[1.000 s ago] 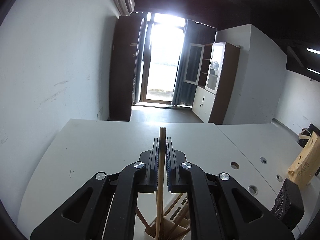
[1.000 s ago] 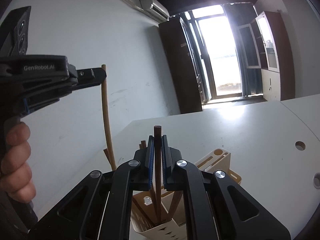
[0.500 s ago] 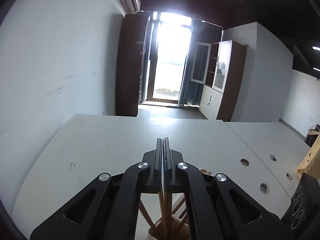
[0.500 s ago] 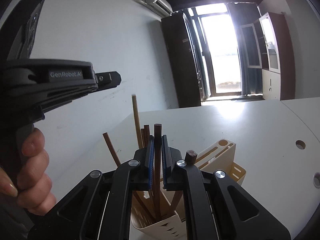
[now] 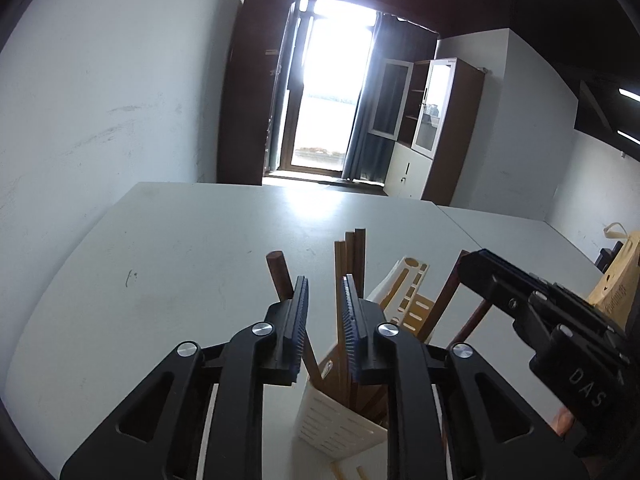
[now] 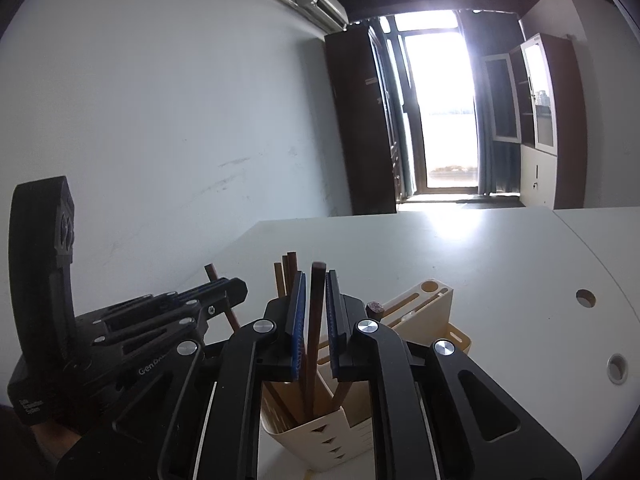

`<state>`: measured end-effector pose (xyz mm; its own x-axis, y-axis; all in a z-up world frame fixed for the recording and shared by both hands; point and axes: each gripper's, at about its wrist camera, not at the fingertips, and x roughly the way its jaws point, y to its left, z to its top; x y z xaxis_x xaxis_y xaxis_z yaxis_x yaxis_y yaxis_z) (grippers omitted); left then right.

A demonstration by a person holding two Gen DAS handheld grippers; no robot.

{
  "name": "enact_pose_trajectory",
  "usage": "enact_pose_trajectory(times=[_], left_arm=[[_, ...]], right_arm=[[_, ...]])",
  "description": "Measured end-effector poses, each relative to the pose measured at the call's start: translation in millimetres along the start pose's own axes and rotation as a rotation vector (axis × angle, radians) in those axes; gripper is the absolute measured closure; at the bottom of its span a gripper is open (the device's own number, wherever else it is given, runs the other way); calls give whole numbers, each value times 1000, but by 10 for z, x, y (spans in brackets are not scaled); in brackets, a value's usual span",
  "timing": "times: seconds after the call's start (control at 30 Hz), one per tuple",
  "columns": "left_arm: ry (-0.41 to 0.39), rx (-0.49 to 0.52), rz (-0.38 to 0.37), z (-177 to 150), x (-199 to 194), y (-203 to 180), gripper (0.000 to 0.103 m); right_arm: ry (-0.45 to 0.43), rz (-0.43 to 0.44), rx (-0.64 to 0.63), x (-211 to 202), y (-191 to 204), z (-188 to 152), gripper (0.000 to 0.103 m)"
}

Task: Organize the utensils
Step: 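Open both tools to release the chopsticks into the holder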

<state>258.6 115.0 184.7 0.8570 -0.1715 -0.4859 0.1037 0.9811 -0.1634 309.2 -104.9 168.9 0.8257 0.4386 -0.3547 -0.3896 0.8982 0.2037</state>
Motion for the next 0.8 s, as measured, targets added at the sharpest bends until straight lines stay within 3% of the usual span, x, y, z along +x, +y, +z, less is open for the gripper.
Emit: enact_pose_trajectory(times=[0.1, 0.13, 0.23, 0.27, 0.33, 0.43, 0.57, 0.67, 0.8], left_arm=[[48, 11, -20, -225, -83, 11, 53], [66, 20, -9, -315, -91, 3, 38], [67, 55, -52, -574, -163, -26, 38], [54, 63, -54, -640, -185, -33, 37], [53, 62, -75, -717, -183, -43, 36], [97, -26, -57, -712, -155, 15, 36], [105, -75, -53, -793, -324, 120, 22], [138, -15, 2, -963, -361, 111, 16], [237, 136, 89, -1206, -197, 78, 16]], right_arm=[[22, -9, -33, -156, -18, -51, 65], [19, -6, -42, -227, -39, -90, 65], [9, 18, -18, -409, -111, -166, 58], [-3, 18, 1, -449, -129, -165, 51], [-26, 7, 29, -480, -121, -112, 48], [-137, -114, 22, -633, -23, -6, 48], [-238, -261, -124, -830, 109, 164, 34], [-124, -354, -189, -698, 163, 288, 32], [163, -451, -311, -380, 231, 119, 32]])
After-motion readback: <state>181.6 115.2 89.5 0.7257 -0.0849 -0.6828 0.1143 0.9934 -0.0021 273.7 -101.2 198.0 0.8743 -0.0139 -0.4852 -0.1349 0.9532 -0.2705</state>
